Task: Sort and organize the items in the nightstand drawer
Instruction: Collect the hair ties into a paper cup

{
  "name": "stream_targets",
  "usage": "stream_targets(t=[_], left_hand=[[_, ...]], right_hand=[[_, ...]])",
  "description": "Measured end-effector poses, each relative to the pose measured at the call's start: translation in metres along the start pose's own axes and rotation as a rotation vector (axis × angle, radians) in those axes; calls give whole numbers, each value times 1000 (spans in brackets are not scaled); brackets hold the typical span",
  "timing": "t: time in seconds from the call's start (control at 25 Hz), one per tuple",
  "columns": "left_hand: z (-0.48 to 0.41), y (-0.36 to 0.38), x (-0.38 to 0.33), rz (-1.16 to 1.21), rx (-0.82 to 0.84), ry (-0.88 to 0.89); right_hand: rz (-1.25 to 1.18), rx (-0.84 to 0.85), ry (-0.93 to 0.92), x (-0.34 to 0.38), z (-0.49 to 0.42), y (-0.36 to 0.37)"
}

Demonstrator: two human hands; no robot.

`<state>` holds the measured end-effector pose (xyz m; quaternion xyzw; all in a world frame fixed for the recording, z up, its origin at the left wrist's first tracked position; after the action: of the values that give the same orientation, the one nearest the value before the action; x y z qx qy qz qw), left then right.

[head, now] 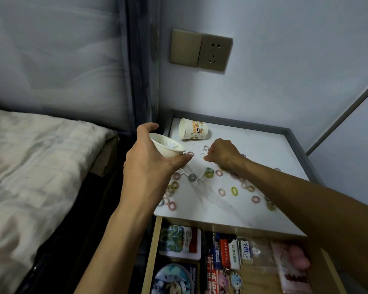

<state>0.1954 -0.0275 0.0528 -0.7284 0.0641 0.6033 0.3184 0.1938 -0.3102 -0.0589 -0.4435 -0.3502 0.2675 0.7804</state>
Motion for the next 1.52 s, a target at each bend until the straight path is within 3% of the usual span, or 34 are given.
stream_targets(t=[0.16, 0.28, 0.4, 0.72, 0.84, 1.08, 1.28, 1.52], left_hand=[[0, 0, -1, -2, 5, 2], [0, 1, -1, -5, 4, 4], [-1, 3, -1, -1, 13, 2], [-1, 6, -2, -15, 18, 3], [-1, 7, -3, -6, 19, 7], [0, 8, -3, -6, 24, -4], [-1, 12, -4, 1, 35, -10], [-1, 15, -5, -12, 40, -24]], right_hand=[[-32, -14, -184, 11, 20, -17], [186, 102, -419, 34, 39, -11], [385, 192, -538, 44, 49, 10], [604, 197, -538, 45, 53, 19], [481, 196, -508, 33, 59, 8], [339, -4, -480, 25, 64, -31], [-60, 80, -398, 10, 57, -35], [-262, 80, -430, 13, 68, -47]])
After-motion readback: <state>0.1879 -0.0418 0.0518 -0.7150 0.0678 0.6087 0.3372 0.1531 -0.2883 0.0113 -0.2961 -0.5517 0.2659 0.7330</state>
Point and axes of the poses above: each hand's wrist, its own z-axis away from the middle knuckle, its own y-axis out of the palm, x = y × z, the point moved 8 cm from there along -z, towards the middle knuckle, and after that the axes turned 14 degrees about x, right-handed, at the moved point
